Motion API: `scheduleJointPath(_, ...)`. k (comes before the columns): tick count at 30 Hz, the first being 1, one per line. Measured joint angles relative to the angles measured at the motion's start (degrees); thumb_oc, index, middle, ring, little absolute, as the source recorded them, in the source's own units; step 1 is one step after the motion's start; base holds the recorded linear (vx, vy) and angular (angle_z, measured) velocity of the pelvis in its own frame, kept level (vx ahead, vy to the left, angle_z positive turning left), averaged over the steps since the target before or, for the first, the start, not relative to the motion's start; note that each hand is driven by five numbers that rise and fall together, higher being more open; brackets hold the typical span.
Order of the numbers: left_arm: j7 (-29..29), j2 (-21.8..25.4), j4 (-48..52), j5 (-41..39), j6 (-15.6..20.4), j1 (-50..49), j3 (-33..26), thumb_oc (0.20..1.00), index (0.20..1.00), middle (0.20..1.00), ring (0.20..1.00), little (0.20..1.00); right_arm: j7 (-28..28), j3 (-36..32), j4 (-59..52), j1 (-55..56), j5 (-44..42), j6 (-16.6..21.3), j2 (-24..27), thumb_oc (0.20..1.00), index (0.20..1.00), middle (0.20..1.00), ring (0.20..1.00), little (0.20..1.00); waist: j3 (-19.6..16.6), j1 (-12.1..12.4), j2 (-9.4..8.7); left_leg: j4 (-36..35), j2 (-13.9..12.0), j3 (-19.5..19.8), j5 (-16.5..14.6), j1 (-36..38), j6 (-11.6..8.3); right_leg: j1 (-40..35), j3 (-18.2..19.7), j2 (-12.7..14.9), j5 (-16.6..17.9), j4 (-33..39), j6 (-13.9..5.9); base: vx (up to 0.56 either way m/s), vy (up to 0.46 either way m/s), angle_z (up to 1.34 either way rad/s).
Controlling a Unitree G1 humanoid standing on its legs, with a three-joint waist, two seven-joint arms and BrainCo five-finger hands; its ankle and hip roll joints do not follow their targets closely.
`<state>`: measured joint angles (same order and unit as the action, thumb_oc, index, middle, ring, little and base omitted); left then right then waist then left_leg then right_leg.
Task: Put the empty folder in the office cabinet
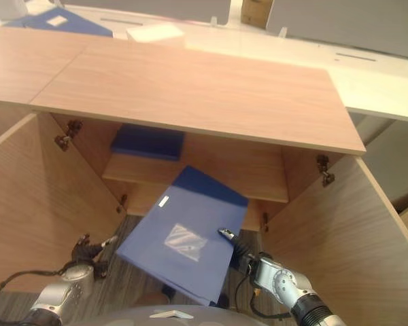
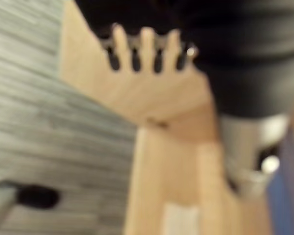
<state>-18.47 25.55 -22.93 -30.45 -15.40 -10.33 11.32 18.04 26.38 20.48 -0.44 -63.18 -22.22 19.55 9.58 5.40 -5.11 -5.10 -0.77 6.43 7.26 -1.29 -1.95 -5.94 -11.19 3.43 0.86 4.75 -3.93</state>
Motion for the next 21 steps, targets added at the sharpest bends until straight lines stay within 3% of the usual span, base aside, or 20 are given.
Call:
scheduleJointPath(5,-0.29,-1.27,-13.51,1.57,4.66,0.95,0.11,1.000,1.000,1.000,1.000,1.000,-0.04,-0.14,-0.03,-1.84,-1.07,4.08,-0.88,0.200,0.200,0.200,0.200,0.200,2.88,-0.06,0.07,0.17,-0.26,-1.16,0.50,-2.81,-0.02,3.77,1.21,-0.08,1.06,-0.04,-0.03,-0.07,0.015,-0.11)
scheduleJointPath(10,-0.47,-1.28,-11.00,1.52,8.36,5.65,1.38,1.000,1.000,1.000,1.000,1.000,-0.26,-2.28,0.06,-7.03,-1.06,6.18,-0.26,0.200,0.200,0.200,0.200,0.200,8.60,-0.03,1.74,0.54,-0.12,-1.34,2.81,-6.91,0.47,7.81,1.53,0.08,3.30,-0.05,-0.09,-0.11,0.047,-0.03)
scheduleJointPath(13,-0.56,-0.84,-7.76,1.36,10.58,10.98,2.61,1.000,1.000,1.000,1.000,1.000,-1.03,-2.71,0.22,-13.89,-1.08,7.56,0.52,0.200,0.200,0.200,0.200,0.200,13.45,-0.07,3.80,0.46,0.01,-1.73,3.48,-9.32,0.16,10.40,2.07,0.29,4.51,-0.04,-0.50,-0.12,0.047,-0.08)
scheduleJointPath(16,-0.80,0.42,-6.22,-0.09,11.37,13.35,3.73,1.000,1.000,1.000,1.000,1.000,-2.24,-2.79,0.35,-18.12,-1.08,9.14,0.55,0.200,0.200,0.200,0.200,0.200,15.27,-0.06,4.35,0.52,-0.09,-1.98,3.73,-11.32,-0.08,12.66,2.63,0.21,5.30,-0.04,-0.48,-0.06,-0.017,-0.08)
scheduleJointPath(17,-0.92,0.65,-6.10,-0.43,11.72,14.91,3.99,1.000,1.000,1.000,1.000,1.000,-3.18,-3.41,0.40,-19.87,-1.09,10.74,0.59,0.200,0.200,0.200,0.200,0.200,17.01,0.05,4.70,0.52,-0.10,-2.20,4.20,-11.48,-0.11,12.79,2.59,0.20,5.63,-0.03,-0.32,-0.05,-0.015,0.01)
scheduleJointPath(21,-1.21,0.90,-6.09,-0.74,11.57,16.68,4.29,1.000,1.000,1.000,1.000,1.000,-6.01,-4.39,2.06,-25.85,-2.15,15.19,2.95,0.200,0.200,0.200,0.200,0.200,18.42,0.59,4.76,0.52,-0.05,-2.15,4.47,-12.59,-0.04,13.84,2.49,0.21,5.70,-0.03,-0.36,-0.05,-0.001,0.02)
